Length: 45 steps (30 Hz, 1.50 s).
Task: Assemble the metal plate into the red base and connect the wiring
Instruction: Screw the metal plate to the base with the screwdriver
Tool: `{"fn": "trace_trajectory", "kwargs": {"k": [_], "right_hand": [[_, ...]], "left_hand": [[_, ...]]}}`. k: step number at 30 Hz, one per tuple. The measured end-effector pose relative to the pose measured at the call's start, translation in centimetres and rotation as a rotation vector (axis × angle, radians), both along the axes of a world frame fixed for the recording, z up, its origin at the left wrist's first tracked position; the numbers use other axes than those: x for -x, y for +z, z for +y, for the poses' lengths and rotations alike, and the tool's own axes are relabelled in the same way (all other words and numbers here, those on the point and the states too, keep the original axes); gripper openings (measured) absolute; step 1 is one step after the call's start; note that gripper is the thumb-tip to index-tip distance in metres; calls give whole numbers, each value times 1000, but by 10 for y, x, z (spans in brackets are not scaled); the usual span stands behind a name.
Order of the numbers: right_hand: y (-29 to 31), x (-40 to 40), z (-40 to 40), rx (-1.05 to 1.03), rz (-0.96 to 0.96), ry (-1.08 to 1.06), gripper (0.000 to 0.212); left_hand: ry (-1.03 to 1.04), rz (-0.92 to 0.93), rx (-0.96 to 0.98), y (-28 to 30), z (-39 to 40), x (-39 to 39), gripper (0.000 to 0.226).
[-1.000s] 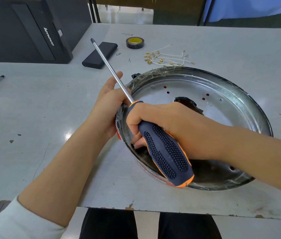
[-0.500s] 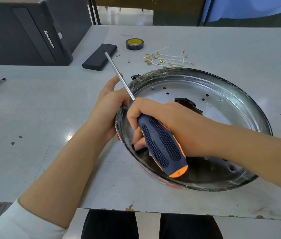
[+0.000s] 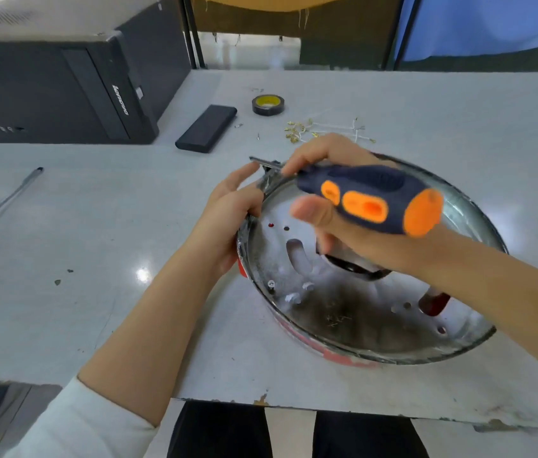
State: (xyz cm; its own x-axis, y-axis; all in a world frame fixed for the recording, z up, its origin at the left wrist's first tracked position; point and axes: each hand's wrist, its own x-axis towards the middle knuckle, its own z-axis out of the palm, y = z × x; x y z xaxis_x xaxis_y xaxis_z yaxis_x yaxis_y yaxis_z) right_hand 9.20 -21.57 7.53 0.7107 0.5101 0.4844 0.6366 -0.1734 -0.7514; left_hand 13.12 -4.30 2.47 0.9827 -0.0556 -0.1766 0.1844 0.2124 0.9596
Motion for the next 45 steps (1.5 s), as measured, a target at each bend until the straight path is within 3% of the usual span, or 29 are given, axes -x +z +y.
{"fn": "trace_trajectory", "kwargs": {"k": [3, 5, 6, 11, 16, 24, 45], "right_hand": [[18, -4, -2, -72, -78, -198, 34], [36, -7, -2, -92, -193, -315, 28], [43, -8, -2, -123, -217, -335, 22], [79, -11, 15, -353, -157, -351, 44], [97, -9, 23, -405, -230, -397, 43], [89, 0, 19, -318, -110, -331, 36], [90, 7, 25, -165, -92, -305, 33]], "left_hand": [[8, 2, -10, 0, 2, -2, 68], [13, -7, -5, -1, 2, -1, 66], [11, -11, -6, -2, 2, -1, 65], [-26, -53, 22, 1, 4, 2, 51], [-53, -56, 88, 3, 2, 8, 45], [-30, -49, 61, -1, 3, 7, 42], [-84, -89, 73, -10, 6, 3, 55]]}}
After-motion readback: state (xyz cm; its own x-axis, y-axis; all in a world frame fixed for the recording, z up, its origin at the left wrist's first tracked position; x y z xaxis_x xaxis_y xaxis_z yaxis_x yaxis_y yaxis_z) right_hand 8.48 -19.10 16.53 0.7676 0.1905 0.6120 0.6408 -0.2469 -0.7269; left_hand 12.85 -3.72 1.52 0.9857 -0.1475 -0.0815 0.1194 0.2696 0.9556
